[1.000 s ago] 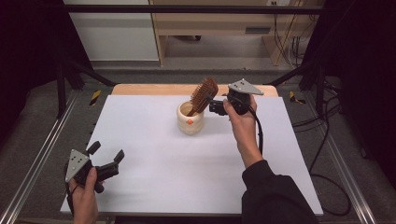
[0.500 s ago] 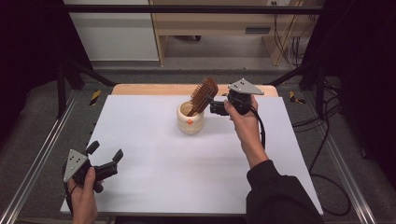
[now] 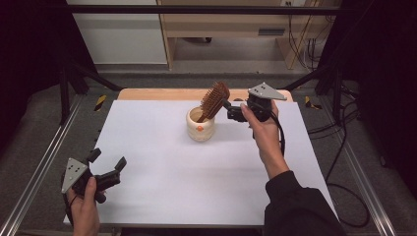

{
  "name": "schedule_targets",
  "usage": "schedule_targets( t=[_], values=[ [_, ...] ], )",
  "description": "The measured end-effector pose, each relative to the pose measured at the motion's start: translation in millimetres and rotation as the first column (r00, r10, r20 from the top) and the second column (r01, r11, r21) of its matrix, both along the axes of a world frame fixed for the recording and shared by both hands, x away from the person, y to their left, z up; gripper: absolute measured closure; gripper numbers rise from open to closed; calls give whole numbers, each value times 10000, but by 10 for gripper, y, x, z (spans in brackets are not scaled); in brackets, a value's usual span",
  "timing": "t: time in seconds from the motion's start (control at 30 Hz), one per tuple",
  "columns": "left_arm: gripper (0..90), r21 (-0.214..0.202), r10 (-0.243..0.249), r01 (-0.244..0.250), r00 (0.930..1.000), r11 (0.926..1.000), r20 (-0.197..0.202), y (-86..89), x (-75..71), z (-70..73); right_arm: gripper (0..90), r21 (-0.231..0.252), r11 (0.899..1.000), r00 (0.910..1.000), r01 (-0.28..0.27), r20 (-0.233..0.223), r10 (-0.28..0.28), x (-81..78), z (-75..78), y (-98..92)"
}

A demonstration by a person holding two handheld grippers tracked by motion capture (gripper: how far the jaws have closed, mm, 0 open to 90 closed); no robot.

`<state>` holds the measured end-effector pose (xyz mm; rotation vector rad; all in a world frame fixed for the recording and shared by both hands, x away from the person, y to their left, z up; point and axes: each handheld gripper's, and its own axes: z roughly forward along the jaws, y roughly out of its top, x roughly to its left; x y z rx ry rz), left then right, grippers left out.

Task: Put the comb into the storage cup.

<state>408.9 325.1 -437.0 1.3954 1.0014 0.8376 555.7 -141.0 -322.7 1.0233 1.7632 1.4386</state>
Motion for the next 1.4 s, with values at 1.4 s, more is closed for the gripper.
schedule_targets(
  t=[1.4],
  values=[
    [12, -3, -63, 63, 9999, 10000, -158, 136, -45, -16, 34, 539, 9983, 9982, 201, 553, -231, -426, 75, -754]
  ],
)
